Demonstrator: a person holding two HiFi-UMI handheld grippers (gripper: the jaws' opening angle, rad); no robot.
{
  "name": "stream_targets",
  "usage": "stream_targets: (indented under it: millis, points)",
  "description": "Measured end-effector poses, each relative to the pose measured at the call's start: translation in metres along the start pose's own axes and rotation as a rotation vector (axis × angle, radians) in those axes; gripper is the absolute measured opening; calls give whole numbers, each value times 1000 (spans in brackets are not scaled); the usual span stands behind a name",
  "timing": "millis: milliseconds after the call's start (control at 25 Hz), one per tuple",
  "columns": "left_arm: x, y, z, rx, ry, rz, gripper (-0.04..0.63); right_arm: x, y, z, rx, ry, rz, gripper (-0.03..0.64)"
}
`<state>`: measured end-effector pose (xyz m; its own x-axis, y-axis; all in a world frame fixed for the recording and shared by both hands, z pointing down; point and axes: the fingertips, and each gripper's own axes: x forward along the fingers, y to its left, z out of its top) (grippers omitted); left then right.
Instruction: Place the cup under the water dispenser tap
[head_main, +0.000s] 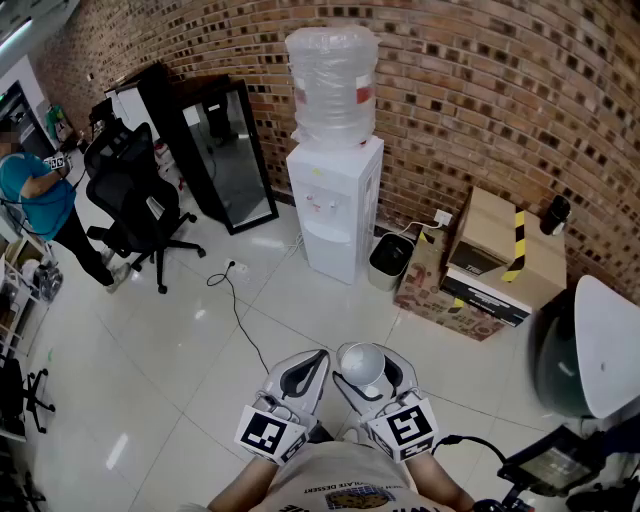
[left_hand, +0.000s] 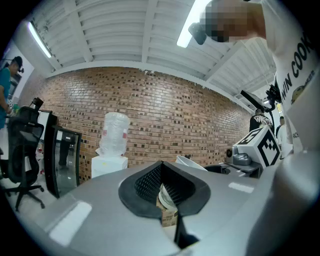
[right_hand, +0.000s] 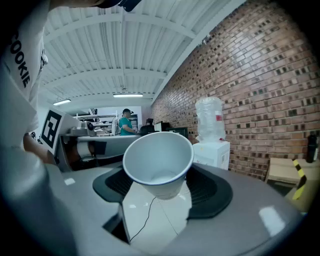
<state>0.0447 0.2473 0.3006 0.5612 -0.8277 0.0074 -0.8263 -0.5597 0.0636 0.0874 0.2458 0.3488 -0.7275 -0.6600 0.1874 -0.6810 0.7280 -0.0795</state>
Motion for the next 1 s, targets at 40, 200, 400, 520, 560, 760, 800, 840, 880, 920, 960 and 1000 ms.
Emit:
stream_targets:
  millis: [40,200,400,520,560,760,800,840,880,920,960,1000]
  points:
    - [1,0,0,0,0,2,-8,-1,-1,-1,-1,3,2,337]
    - [8,0,-3,1,3,8,-8,-3,-10,-2,0,6,-4,336]
    - [21,0,-9,-8,4,1,-8,0,-27,-4,2,5,-21,336]
    - [29,5,-10,-18,-3,-1,-8,5,-34,-4,-5,10,-23,337]
    - [32,7,-11,-18,-4,-3,-8,8,-36,-4,-7,9,-24,336]
    - [48,19,-17,-16,-2,-26,-8,27,-48,-3,-13,10,-41,336]
    - [51,23,-18,-20,-2,-26,-8,32,-50,-3,-13,10,-41,336]
    - [54,28,-18,-24,-3,-26,-8,37,-52,-3,-13,12,-39,336]
    - [57,33,-18,-27,-4,-25,-8,42,-54,-3,-13,16,-37,337]
    - [60,39,-18,-30,-4,-24,-8,48,-55,-3,-15,23,-35,337]
    - [63,45,-18,-33,-3,-23,-8,54,-57,-3,-17,32,-35,337]
    - [67,51,-19,-35,0,-23,-8,60,-60,-3,-18,40,-34,337]
